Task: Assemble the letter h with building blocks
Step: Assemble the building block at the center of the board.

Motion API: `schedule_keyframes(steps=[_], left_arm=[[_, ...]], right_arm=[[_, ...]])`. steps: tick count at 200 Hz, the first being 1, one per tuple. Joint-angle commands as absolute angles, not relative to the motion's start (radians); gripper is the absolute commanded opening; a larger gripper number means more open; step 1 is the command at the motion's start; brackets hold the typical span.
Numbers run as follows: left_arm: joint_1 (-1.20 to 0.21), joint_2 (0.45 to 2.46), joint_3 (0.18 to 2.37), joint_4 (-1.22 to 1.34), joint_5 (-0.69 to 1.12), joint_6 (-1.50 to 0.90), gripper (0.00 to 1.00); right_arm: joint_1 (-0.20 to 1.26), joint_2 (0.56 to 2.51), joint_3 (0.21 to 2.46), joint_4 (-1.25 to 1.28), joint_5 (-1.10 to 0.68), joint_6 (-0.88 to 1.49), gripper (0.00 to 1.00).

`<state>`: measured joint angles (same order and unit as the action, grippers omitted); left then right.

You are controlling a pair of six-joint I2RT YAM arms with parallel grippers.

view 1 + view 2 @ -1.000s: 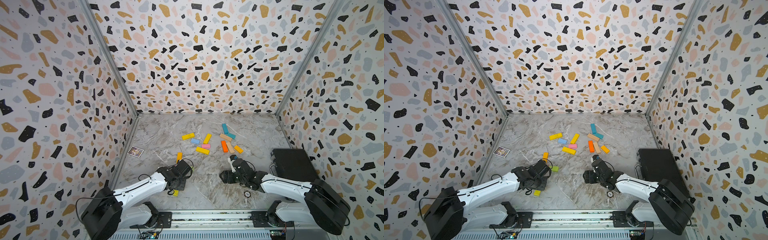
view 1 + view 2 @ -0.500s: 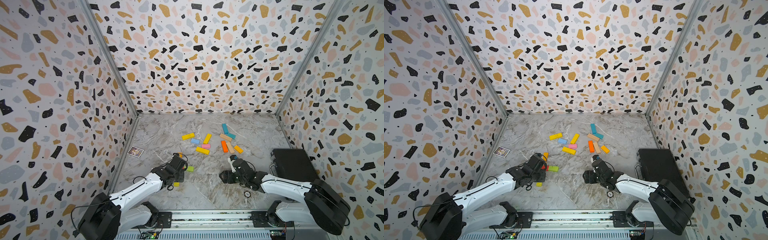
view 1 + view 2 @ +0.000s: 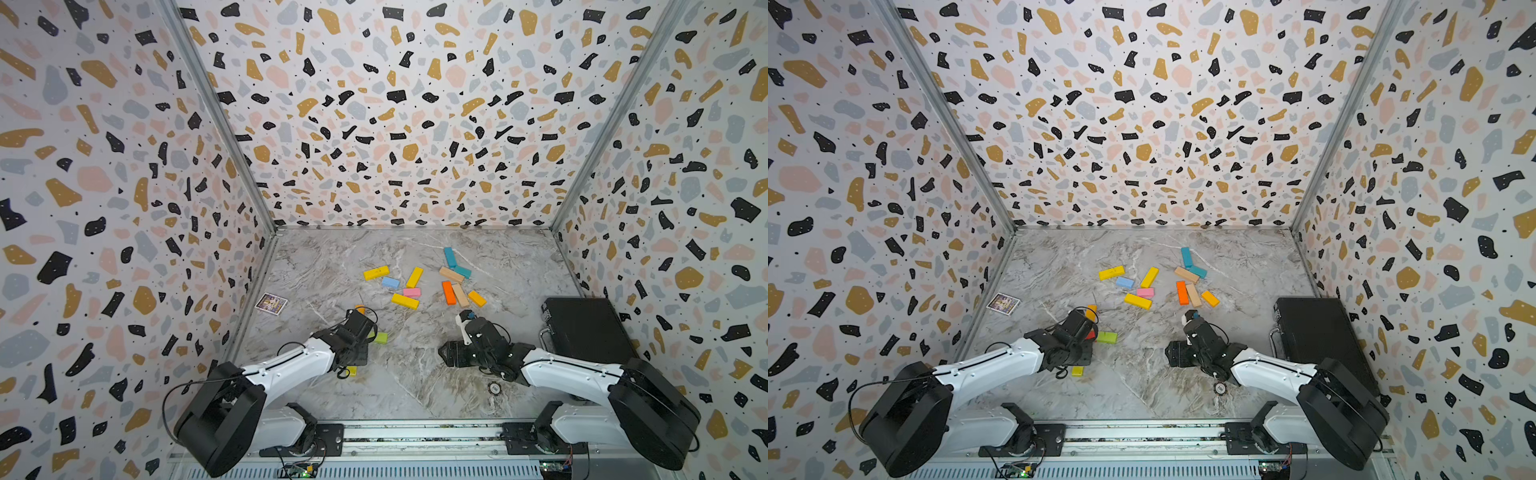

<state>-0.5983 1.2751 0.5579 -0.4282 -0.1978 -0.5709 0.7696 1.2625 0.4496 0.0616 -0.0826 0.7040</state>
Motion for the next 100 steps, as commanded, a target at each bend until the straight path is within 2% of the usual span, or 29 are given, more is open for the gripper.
schedule_keyframes(steps=[1, 60, 100], left_arm=[[-0.592, 1.273, 0.587, -0.442, -0.23, -0.592, 0.0], [-0.571, 1.316, 0.612, -0.443, -0.224, -0.587, 0.0], [-0.568, 1.339, 0.622, -0.448, -0.216, -0.581, 0.21]], right_arm=[[0.765, 1.248, 0.441, 0.065, -0.077, 0.71, 0.81], [0.763, 1.247, 0.44, 0.066, -0.078, 0.713, 0.82], [0.764, 1.239, 0.439, 0.06, -0.075, 0.709, 0.82]])
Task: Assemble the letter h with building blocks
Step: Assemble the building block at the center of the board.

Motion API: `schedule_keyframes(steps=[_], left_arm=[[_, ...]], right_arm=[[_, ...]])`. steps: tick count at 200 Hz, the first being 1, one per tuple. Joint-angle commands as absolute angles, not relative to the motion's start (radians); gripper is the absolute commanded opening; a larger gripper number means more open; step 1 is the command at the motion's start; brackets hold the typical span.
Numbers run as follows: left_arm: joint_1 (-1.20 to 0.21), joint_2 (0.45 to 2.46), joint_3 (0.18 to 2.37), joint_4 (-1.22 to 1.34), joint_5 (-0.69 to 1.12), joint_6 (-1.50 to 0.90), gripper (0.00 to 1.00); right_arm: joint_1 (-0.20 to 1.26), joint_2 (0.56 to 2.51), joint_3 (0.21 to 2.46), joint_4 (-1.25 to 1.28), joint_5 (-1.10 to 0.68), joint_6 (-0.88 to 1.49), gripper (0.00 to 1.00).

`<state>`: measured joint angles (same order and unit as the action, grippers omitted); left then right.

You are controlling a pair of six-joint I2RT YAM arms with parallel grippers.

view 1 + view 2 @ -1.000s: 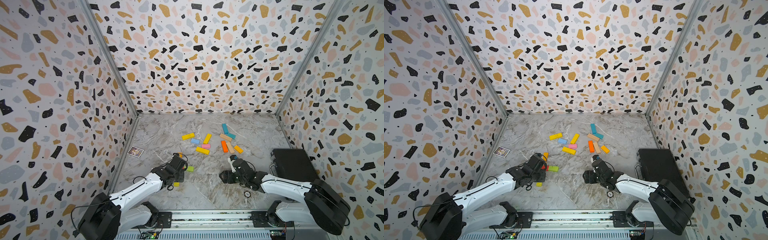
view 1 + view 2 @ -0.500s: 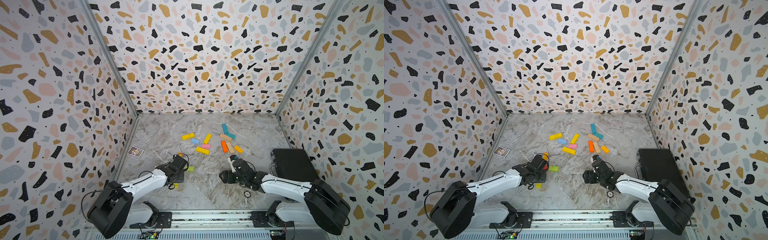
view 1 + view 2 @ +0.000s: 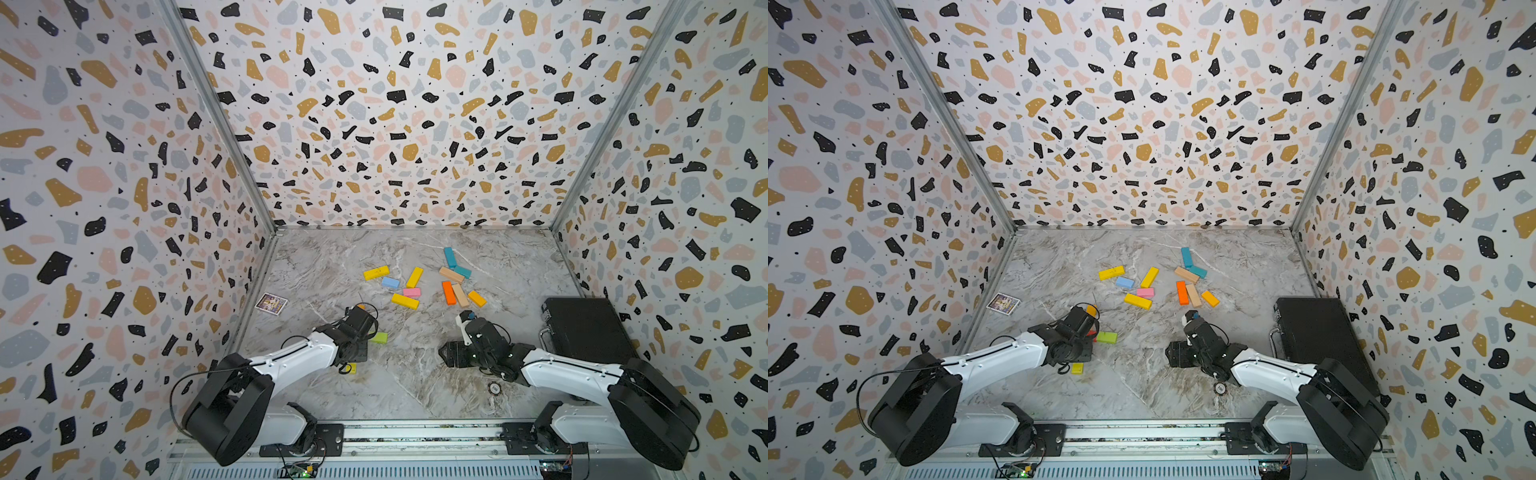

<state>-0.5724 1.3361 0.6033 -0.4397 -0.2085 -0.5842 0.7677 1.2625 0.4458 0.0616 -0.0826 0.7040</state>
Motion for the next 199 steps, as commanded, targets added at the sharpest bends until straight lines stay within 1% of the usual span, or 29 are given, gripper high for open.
schedule_keyframes(steps=[1, 33, 55, 76, 96, 112, 144, 171, 192, 197, 198, 199], left_arm=[[-0.568, 1.338, 0.622, -0.448, -0.217, -0.581, 0.21], [-0.568, 1.304, 0.608, -0.444, -0.226, -0.587, 0.36], [-0.568, 1.284, 0.6, -0.441, -0.223, -0.587, 0.43], [-0.568, 1.27, 0.599, -0.441, -0.219, -0.582, 0.45], [-0.568, 1.229, 0.621, -0.476, -0.21, -0.575, 0.45], [-0.568, 1.139, 0.667, -0.523, -0.195, -0.557, 0.46], [-0.566, 0.923, 0.793, -0.595, -0.16, -0.522, 0.52], [-0.565, 0.818, 0.862, -0.605, -0.087, -0.49, 0.65], [-0.563, 0.773, 0.897, -0.606, 0.002, -0.473, 0.78], [-0.563, 0.765, 0.907, -0.614, 0.013, -0.472, 0.84], [-0.563, 0.762, 0.908, -0.615, 0.017, -0.472, 0.86], [-0.563, 0.762, 0.91, -0.616, 0.018, -0.473, 0.91]], right_arm=[[0.763, 1.239, 0.439, 0.06, -0.075, 0.71, 0.82], [0.764, 1.231, 0.435, 0.065, -0.073, 0.71, 0.84], [0.762, 1.218, 0.429, 0.069, -0.071, 0.709, 0.87], [0.762, 1.203, 0.423, 0.072, -0.061, 0.706, 0.87], [0.762, 1.185, 0.42, 0.071, -0.052, 0.696, 0.87], [0.761, 1.164, 0.416, 0.077, -0.052, 0.686, 0.87], [0.76, 1.114, 0.397, 0.115, -0.061, 0.634, 0.85], [0.761, 1.105, 0.377, 0.172, -0.076, 0.593, 0.81], [0.768, 1.128, 0.387, 0.196, -0.11, 0.574, 0.71], [0.777, 1.134, 0.394, 0.193, -0.112, 0.575, 0.7], [0.78, 1.136, 0.396, 0.192, -0.113, 0.575, 0.69], [0.783, 1.138, 0.397, 0.19, -0.113, 0.576, 0.7]])
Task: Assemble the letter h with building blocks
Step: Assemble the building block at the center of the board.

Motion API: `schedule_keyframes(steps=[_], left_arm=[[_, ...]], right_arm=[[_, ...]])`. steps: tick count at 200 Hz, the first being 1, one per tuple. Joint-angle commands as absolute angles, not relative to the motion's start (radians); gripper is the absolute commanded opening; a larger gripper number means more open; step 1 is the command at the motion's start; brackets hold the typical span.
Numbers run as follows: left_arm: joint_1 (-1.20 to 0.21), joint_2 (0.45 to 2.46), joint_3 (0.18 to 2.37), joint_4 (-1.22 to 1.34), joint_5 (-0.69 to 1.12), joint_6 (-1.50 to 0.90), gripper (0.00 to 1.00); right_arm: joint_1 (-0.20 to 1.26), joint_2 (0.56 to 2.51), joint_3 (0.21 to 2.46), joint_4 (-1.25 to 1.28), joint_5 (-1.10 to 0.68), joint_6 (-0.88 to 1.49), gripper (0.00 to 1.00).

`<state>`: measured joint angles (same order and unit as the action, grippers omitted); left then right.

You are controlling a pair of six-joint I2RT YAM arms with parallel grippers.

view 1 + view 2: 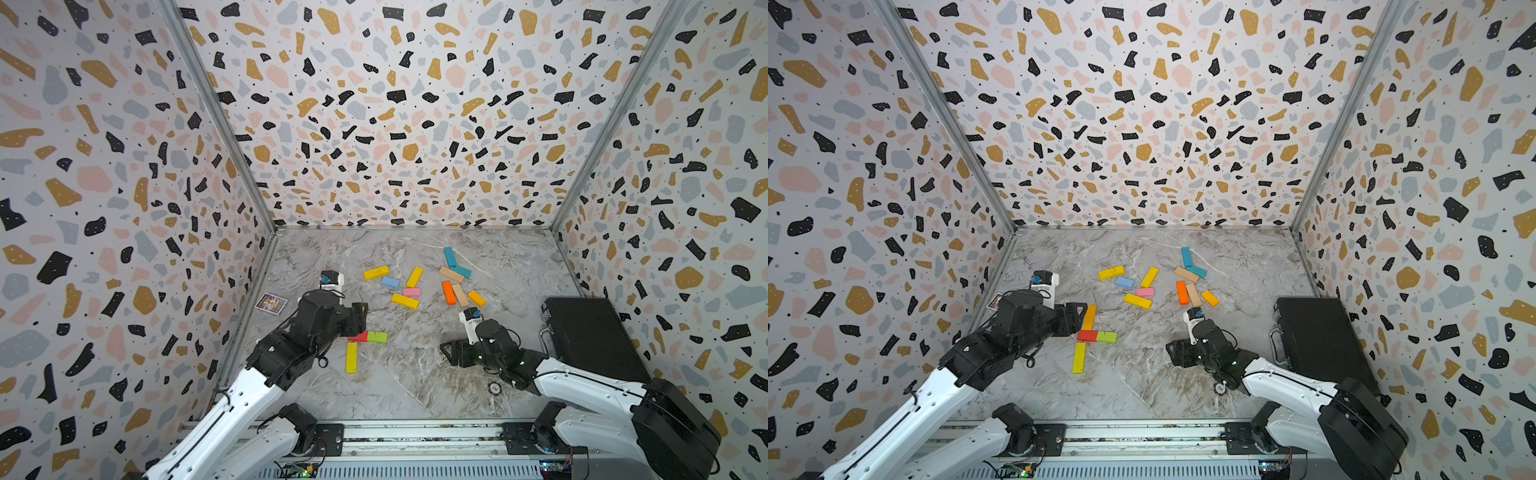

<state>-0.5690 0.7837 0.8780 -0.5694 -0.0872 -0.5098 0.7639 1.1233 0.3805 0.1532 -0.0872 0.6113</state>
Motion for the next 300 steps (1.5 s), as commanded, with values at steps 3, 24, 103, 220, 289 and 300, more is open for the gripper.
schedule_keyframes(steps=[3, 24, 103, 220, 289, 300], left_arm=[[-0.563, 0.757, 0.913, -0.619, 0.025, -0.474, 0.99], [-0.563, 0.709, 0.946, -0.65, 0.074, -0.457, 0.99], [-0.563, 0.451, 1.017, -0.82, 0.012, -0.404, 0.99], [-0.563, 0.38, 1.092, -0.896, -0.059, -0.298, 0.99], [-0.563, 0.376, 1.154, -0.932, -0.097, -0.268, 0.99], [-0.563, 0.375, 1.157, -0.937, -0.102, -0.267, 0.99]], right_arm=[[0.792, 1.143, 0.404, 0.185, -0.112, 0.578, 0.69], [0.925, 1.183, 0.466, 0.159, -0.059, 0.59, 0.68], [1.261, 1.567, 0.817, 0.103, 0.019, 0.501, 0.59], [1.331, 1.92, 1.149, 0.078, -0.234, 0.447, 0.54], [1.32, 2.03, 1.3, 0.006, -0.312, 0.514, 0.55], [1.309, 2.034, 1.3, 0.012, -0.316, 0.548, 0.56]])
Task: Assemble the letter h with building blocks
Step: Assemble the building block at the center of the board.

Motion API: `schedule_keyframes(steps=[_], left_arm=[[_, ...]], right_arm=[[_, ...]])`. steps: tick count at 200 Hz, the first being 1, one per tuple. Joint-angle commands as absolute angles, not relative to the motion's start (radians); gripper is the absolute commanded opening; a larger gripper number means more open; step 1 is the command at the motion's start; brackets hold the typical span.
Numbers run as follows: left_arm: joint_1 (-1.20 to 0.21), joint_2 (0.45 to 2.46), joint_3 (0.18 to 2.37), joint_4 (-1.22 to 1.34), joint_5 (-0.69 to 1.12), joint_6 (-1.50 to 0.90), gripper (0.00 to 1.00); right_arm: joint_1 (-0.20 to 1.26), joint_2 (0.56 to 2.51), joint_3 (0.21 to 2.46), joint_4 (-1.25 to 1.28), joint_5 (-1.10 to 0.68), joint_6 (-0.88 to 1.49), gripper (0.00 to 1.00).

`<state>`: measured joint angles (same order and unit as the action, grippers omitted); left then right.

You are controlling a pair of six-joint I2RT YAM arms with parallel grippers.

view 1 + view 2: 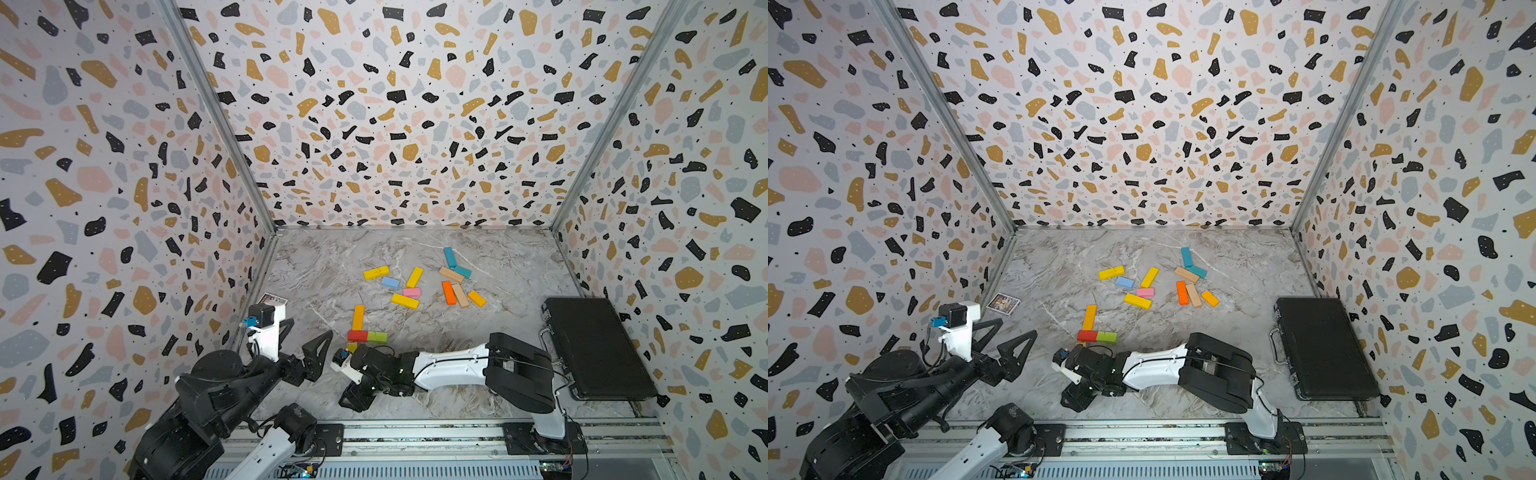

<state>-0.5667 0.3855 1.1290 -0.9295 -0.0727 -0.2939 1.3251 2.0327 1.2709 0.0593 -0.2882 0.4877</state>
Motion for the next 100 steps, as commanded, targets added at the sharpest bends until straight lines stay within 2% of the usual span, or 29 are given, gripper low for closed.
schedule_keyframes(steps=[1, 32, 64, 100], left_arm=[[-0.563, 0.375, 1.158, -0.938, -0.102, -0.267, 0.99], [-0.563, 0.373, 1.161, -0.952, -0.109, -0.263, 0.99], [-0.563, 0.37, 1.162, -0.957, -0.122, -0.256, 0.99], [-0.563, 0.372, 1.164, -0.963, -0.133, -0.244, 0.99]], right_arm=[[1.308, 2.035, 1.3, 0.013, -0.316, 0.551, 0.56], [1.287, 2.05, 1.31, 0.028, -0.347, 0.609, 0.62], [1.269, 2.062, 1.322, 0.043, -0.389, 0.669, 0.75], [1.262, 2.073, 1.363, 0.03, -0.436, 0.705, 0.79]])
